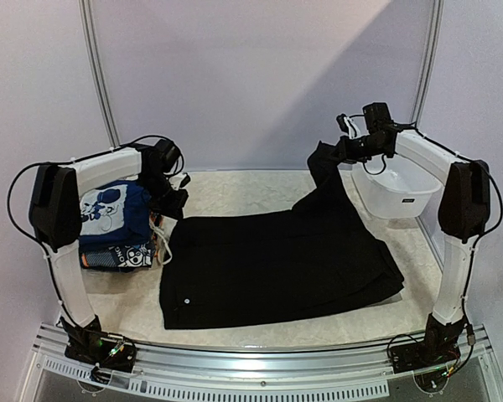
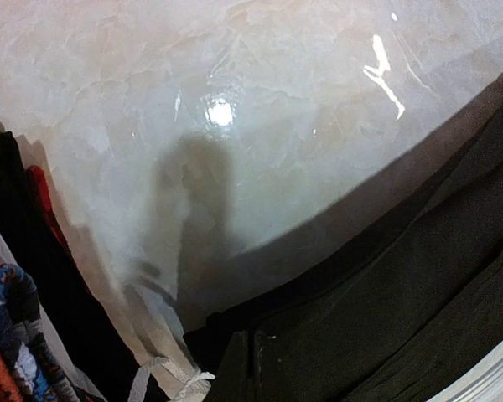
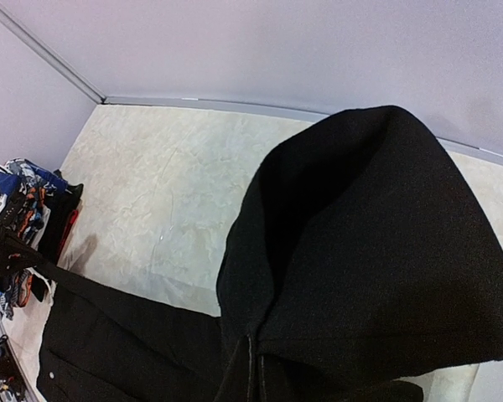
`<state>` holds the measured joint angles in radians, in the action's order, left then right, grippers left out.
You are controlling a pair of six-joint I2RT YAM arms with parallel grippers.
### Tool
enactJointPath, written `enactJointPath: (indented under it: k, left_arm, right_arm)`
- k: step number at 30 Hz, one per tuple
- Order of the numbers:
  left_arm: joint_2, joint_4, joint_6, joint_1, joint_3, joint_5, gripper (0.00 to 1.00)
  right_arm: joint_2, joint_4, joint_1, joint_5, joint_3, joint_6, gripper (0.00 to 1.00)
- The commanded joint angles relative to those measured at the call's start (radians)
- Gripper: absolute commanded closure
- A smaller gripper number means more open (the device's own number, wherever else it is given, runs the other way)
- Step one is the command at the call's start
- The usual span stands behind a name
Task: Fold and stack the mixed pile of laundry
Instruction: Fold the 1/3-folded shirt at the center of the board.
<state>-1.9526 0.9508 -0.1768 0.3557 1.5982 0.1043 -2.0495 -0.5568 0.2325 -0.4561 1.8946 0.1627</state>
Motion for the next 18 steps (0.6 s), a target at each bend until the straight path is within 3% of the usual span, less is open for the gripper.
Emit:
enactJointPath:
  k: [1,18]
  left_arm:
    - [0.072,-0.048,0.000,0.024,-0.062,0.026,1.00]
    - [0.244,-0.034,-0.013,0.080,-0.268,0.006,1.00]
  right_arm:
    - [0.119,-0.030,-0.005,0.008,-0.080,-0.035,1.00]
    - [0.445,-0.061,-0.004,0.089,-0.449,-0.024,1.00]
